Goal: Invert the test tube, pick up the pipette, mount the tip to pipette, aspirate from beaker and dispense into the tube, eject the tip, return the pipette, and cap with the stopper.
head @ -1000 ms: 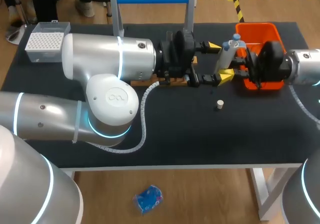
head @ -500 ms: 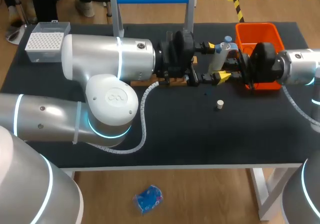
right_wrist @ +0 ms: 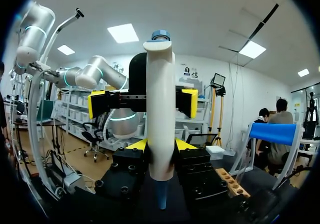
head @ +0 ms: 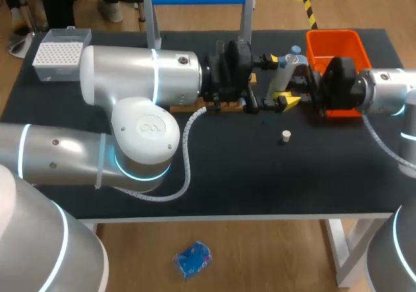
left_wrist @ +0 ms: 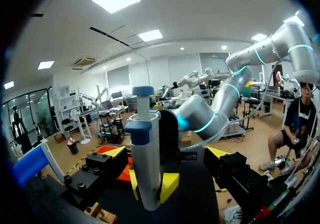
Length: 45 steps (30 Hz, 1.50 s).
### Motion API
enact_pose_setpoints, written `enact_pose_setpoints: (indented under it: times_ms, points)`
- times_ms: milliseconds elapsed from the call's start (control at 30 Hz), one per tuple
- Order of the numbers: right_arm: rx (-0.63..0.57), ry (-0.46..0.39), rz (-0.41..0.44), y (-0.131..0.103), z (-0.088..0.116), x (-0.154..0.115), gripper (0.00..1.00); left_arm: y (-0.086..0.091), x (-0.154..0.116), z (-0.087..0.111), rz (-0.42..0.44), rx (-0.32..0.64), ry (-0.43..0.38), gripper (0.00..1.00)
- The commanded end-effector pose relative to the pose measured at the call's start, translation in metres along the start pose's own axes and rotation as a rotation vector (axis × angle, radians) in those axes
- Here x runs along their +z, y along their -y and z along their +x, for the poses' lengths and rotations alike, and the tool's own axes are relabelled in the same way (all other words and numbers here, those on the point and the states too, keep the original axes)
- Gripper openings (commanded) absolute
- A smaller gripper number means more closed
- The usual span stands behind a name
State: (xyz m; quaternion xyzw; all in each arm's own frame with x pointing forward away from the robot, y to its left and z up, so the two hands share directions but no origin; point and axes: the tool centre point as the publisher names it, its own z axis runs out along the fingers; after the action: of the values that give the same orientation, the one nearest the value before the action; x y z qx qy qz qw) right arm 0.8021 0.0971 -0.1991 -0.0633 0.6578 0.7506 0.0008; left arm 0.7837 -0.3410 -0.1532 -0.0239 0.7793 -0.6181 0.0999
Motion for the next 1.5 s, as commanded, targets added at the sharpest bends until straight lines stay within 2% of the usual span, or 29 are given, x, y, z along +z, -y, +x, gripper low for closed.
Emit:
enact_pose_setpoints:
  times_ms: [33, 300, 733, 1233, 1367, 1433, 1467, 1500]
  points:
    - [-0.001, 0.004, -0.002, -0.0005, 0.0019, 0.0017, 0.0, -0.004, 0.0003, -0.0009, 0.037, 0.001, -0.003, 1.0]
    - [-0.007, 0.004, -0.007, -0.0018, 0.0009, 0.0014, 0.0, -0.0056, -0.0039, -0.002, 0.083, -0.005, 0.028, 1.0]
    - [-0.008, -0.004, -0.03, -0.0044, 0.0011, 0.0013, 0.0, -0.0077, -0.0033, -0.0033, 0.079, -0.007, 0.017, 1.0]
    - [-0.001, -0.013, -0.017, 0.0013, 0.0048, -0.0003, 0.0, -0.0077, -0.0034, -0.0033, 0.076, -0.01, 0.018, 1.0]
    - [0.0, -0.016, -0.015, 0.0021, 0.0047, 0.0007, 0.0, -0.0077, -0.0034, -0.0033, 0.076, -0.01, 0.018, 0.6]
    - [-0.001, -0.018, -0.015, 0.0019, 0.0046, 0.0014, 0.0, -0.0077, -0.0034, -0.0033, 0.076, -0.01, 0.018, 0.62]
    - [-0.001, -0.02, -0.016, 0.0016, 0.0046, 0.0018, 0.0, -0.0077, -0.0034, -0.0033, 0.076, -0.01, 0.018, 0.59]
    - [-0.002, -0.021, -0.016, 0.0016, 0.0046, 0.0018, 0.0, -0.0077, -0.0034, -0.0033, 0.076, -0.01, 0.018, 0.4]
